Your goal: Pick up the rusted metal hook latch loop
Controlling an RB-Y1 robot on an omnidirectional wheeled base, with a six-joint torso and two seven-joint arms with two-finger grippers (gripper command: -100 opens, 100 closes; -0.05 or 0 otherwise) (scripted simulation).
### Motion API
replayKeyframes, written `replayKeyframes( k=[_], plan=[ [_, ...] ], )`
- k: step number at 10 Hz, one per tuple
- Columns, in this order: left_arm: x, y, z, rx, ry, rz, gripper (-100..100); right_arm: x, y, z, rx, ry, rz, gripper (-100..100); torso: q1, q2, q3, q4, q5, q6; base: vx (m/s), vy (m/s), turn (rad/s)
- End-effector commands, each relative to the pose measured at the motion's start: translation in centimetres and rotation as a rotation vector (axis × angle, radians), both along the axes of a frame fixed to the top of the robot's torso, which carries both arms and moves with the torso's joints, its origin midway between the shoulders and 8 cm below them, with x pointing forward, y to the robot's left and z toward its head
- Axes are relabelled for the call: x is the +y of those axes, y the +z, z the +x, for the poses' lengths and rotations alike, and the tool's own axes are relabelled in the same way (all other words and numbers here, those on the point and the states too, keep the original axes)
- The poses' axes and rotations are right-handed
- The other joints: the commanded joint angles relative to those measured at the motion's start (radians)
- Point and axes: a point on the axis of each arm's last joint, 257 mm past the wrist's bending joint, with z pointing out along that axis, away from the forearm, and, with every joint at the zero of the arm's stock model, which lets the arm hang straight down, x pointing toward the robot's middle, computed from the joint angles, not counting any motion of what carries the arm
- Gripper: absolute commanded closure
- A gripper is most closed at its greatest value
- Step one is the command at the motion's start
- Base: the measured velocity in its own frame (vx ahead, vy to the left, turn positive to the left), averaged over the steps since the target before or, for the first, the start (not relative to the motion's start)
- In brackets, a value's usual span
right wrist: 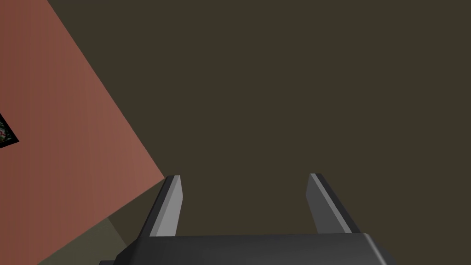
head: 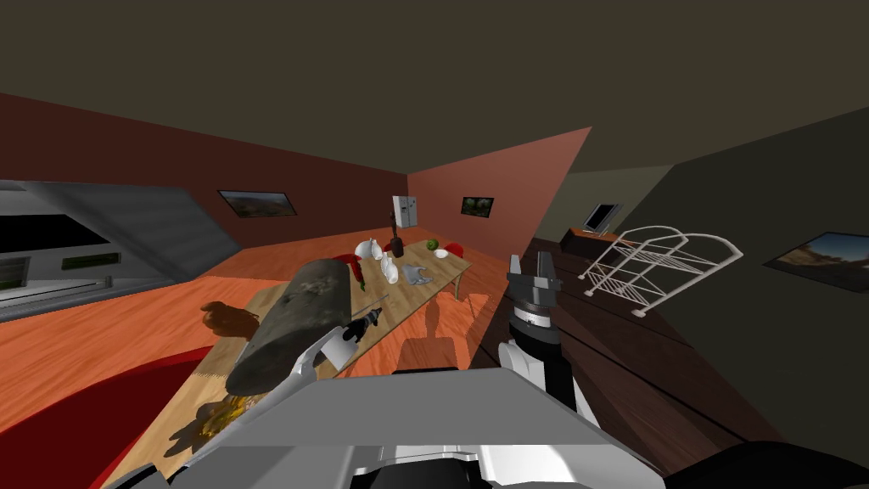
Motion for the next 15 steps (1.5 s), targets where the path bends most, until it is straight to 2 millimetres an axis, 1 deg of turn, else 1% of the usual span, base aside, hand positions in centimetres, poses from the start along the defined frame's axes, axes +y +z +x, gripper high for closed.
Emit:
replayKeyframes(
  k=[1,2,5,6,7,11,12,13,15],
  plan=[
    [0.0,0.0,0.0,0.000,0.000,0.000,0,0.0,0.0,0.0,0.000,0.000,0.000,0,0.000,0.000,0.000,0.000,0.000,0.000,0.000,0.000,0.000],
    [0.2,-0.4,0.0,-0.001,0.005,0.000,-100,0.0,0.0,0.0,0.000,0.000,0.000,0,0.000,0.001,0.001,0.000,0.000,0.000,0.018,0.000,-0.034],
    [0.7,-1.3,-0.1,-0.001,0.013,-0.001,-100,0.0,0.0,0.0,0.000,0.000,0.000,0,0.000,-0.001,0.000,0.000,0.000,0.000,0.041,0.002,-0.032],
    [0.5,-1.1,-0.1,-0.001,0.012,0.000,-100,0.0,0.0,0.0,0.000,0.000,0.000,0,0.000,-0.001,-0.001,0.000,0.000,0.000,0.020,0.000,-0.005],
    [0.5,-1.1,-0.1,-0.002,0.012,-0.001,100,0.0,0.0,0.0,0.000,0.000,0.000,0,0.000,0.000,0.000,0.000,0.000,0.000,0.000,0.000,0.000],
    [0.5,-1.1,-0.1,-0.002,0.012,-0.001,100,0.0,0.0,0.0,0.000,0.000,0.000,0,0.000,0.002,0.001,0.000,0.000,0.000,0.001,0.000,0.000],
    [0.5,-1.1,-0.1,-0.002,0.012,-0.001,0,0.0,0.0,0.0,0.000,0.000,0.000,0,0.000,0.002,0.001,0.000,0.000,0.000,0.000,0.000,0.000],
    [0.3,-0.6,0.0,-0.001,0.006,0.000,100,0.0,0.0,0.0,0.000,0.000,0.000,0,0.000,0.002,0.001,0.000,0.000,0.000,-0.030,0.000,0.059],
    [0.0,0.0,0.0,0.000,0.000,0.000,100,0.0,0.0,0.0,0.000,0.000,0.000,0,0.000,0.006,0.003,0.001,0.000,-0.001,-0.057,-0.003,0.037]
  ],
)
